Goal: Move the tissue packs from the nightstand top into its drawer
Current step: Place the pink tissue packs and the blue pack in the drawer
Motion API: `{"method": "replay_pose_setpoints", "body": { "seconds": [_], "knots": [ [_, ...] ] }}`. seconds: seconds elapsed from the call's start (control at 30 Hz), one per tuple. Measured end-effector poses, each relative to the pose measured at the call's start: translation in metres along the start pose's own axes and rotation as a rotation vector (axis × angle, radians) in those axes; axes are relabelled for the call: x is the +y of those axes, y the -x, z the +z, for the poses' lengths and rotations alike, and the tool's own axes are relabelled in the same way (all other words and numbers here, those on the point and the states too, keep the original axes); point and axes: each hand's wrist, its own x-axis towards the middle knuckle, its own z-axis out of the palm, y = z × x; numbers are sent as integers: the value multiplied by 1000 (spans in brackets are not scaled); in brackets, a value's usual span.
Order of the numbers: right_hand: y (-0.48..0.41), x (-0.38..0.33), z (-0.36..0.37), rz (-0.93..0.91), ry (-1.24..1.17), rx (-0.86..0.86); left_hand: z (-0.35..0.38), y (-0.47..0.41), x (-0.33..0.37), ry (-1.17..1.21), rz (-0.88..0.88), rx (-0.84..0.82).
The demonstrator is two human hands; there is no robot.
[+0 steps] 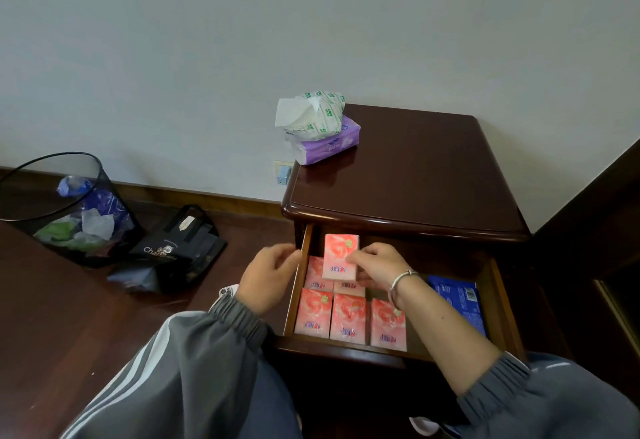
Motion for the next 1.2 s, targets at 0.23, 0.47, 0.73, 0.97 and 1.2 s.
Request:
{"method": "replay_pose_setpoints", "body": {
  "seconds": [0.23,0.47,0.73,0.97,1.2],
  "knots": [
    [-19,9,35,-151,618,257,23,17,-12,-45,-141,-213],
    [-25,17,31,-272,910,385,25,19,-13,-64,-84,-204],
    [-27,27,27,-414,846,275,28,-6,6,-435,253,-114],
    [-6,46,-42,-384,721,290,39,-24,12,-836,398,-364],
    [34,80,-80,-291,659,104,51,-23,15,-1097,360,-417]
  ]
}}
